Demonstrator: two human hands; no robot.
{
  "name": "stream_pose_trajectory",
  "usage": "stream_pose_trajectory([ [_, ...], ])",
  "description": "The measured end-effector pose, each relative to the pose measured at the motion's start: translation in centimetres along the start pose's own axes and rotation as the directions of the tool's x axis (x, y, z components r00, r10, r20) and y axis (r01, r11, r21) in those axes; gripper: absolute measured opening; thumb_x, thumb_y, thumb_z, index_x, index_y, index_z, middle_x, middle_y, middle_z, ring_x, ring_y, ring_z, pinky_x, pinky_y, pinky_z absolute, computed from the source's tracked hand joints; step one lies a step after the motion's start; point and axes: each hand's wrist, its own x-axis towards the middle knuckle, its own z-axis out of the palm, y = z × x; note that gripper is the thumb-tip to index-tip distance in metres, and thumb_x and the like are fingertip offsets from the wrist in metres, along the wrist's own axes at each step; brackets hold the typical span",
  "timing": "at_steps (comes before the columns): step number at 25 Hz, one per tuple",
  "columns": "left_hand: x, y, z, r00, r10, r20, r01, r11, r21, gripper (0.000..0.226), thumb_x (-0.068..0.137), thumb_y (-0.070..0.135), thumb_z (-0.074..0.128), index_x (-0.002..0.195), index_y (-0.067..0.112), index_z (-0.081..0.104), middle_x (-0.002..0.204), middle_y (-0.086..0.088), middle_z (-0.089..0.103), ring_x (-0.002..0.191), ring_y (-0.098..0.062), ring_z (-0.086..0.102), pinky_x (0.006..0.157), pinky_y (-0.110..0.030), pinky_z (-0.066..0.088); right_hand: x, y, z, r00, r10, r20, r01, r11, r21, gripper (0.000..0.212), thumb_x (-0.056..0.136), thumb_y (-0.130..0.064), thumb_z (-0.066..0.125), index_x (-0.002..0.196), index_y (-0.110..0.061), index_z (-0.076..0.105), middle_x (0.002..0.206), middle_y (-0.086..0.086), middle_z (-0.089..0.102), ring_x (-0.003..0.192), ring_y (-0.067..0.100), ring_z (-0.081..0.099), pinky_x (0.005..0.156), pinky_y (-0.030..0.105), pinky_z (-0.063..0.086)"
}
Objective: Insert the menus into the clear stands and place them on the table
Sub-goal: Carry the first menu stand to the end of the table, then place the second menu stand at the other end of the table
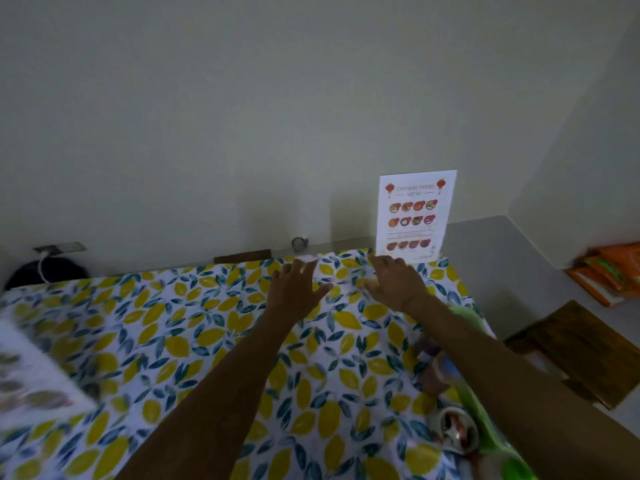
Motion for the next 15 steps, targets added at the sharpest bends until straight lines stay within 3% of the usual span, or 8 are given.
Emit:
stream_pose_trajectory([
  [7,-18.5,-14.0,-2.4,0.991,-0.105,-0.081,0.108,0.994,0.028,0.069,0.085,0.07,0.038,0.134,0.022,0.045,0.137,-0.011,0.052,0.124,-0.034,0.05,0.102,-0.05,0.039,-9.6,-21.1,3.6,0.989,-0.146,-0.009,0.146,0.989,0.002,0.069,0.094,-0.053,0.042,0.149,-0.015,0.025,0.143,0.017,0.046,0.125,0.04,0.047,0.096,0.051,0.049],
  [15,-36.4,-27.6,-5.8,0.94,-0.319,-0.119,0.327,0.943,0.061,0.071,0.084,0.074,0.033,0.135,0.026,0.045,0.138,-0.009,0.053,0.126,-0.032,0.049,0.102,-0.049,0.036,-16.9,-39.9,7.3,0.947,-0.317,0.055,0.318,0.948,-0.023,0.069,0.094,-0.055,0.043,0.148,-0.014,0.027,0.144,0.017,0.045,0.127,0.039,0.045,0.096,0.05,0.048],
])
